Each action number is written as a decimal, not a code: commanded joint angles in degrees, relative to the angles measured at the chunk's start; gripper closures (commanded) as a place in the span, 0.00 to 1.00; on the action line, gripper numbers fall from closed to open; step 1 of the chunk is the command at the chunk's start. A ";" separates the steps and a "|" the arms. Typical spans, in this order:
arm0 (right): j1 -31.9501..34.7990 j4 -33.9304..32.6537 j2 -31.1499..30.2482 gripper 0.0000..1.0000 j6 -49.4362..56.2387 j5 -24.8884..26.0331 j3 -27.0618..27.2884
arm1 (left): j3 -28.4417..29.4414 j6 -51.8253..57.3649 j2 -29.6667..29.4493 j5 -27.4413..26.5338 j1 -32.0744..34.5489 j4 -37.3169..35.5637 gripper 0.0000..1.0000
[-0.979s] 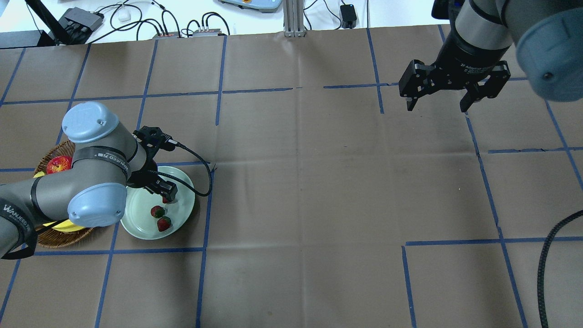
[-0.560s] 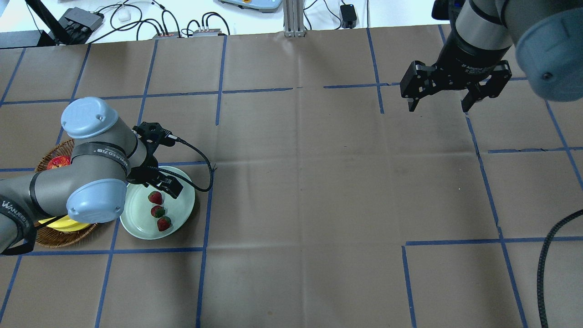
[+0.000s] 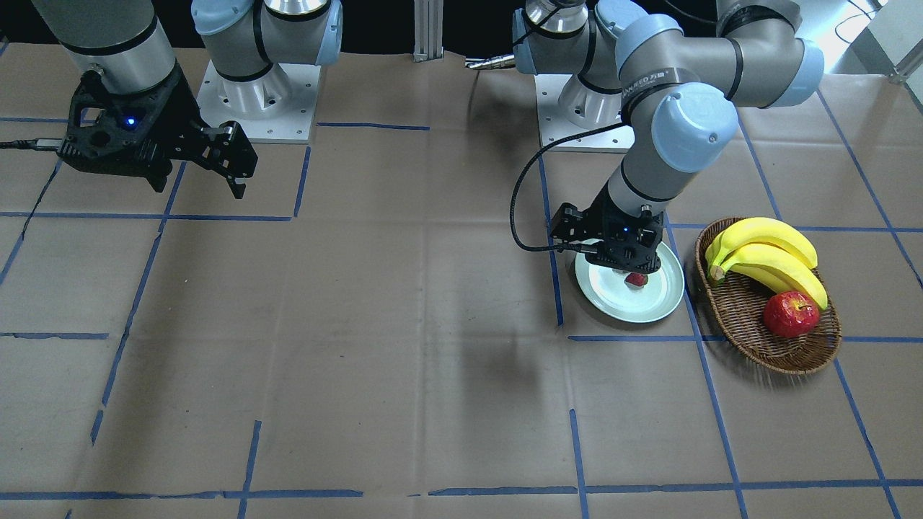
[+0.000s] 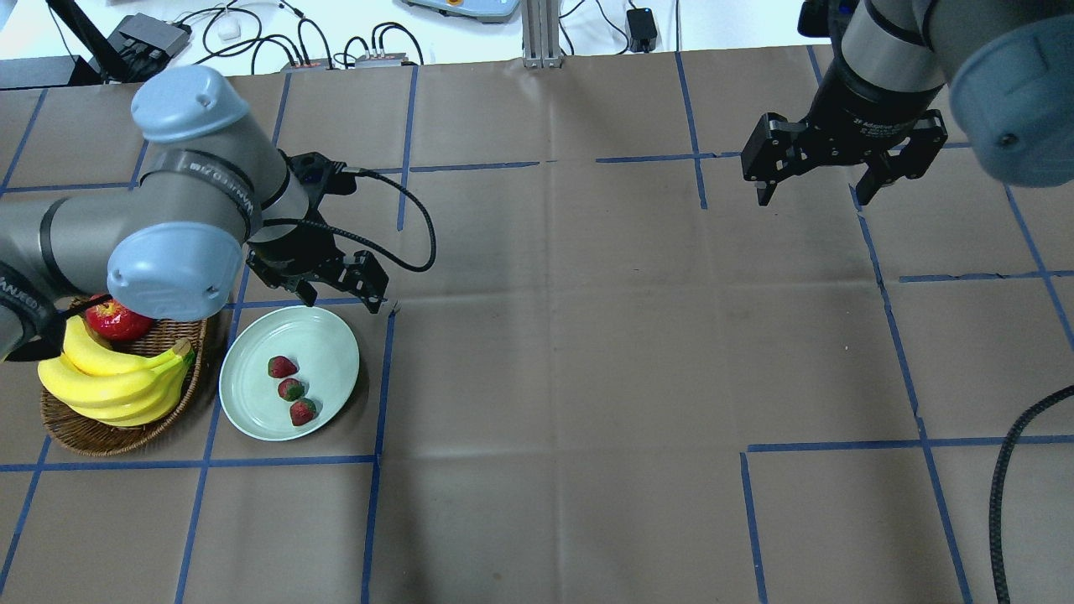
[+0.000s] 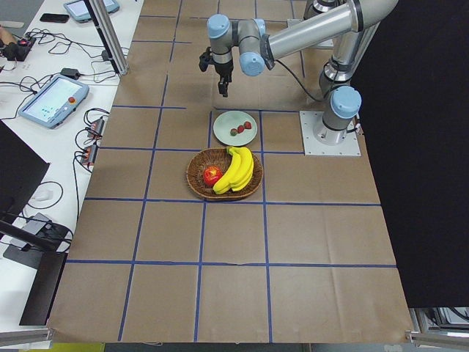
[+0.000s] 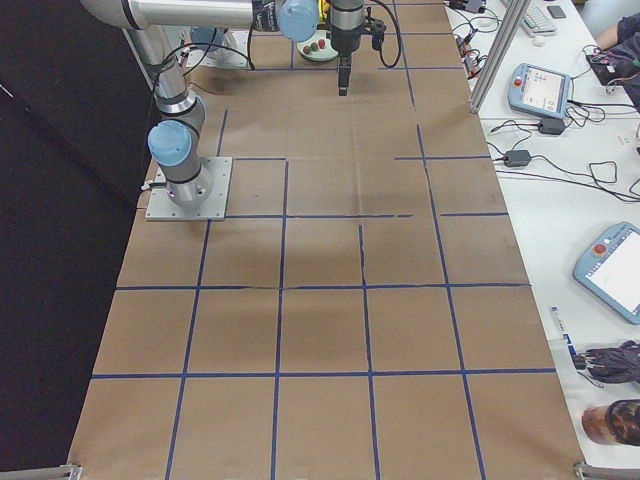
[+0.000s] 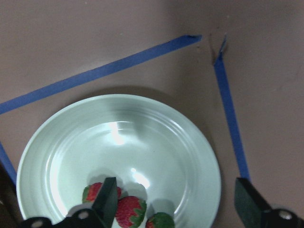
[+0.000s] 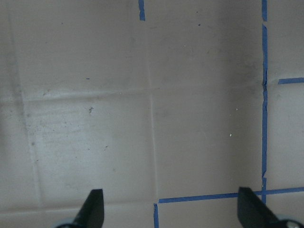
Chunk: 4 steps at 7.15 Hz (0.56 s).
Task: Collect all strawberries into plate
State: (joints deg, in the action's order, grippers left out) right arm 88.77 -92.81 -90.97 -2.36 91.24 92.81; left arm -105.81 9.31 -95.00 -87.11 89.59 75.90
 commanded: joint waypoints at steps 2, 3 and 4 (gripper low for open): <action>0.00 0.00 0.00 0.00 0.08 -0.37 0.00 | 13.49 -11.76 3.67 -0.17 5.94 18.03 0.04; 0.00 0.00 0.00 0.00 0.08 -0.28 0.00 | 14.56 -12.29 5.94 -0.25 6.47 20.23 0.04; 0.00 0.00 0.00 0.00 0.08 -0.28 0.00 | 13.70 -14.73 7.27 -0.17 7.00 21.03 0.02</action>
State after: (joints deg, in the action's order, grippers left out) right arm 88.77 -92.81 -90.97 -2.29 90.94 92.81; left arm -92.44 -2.92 -89.78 -87.32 95.80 94.74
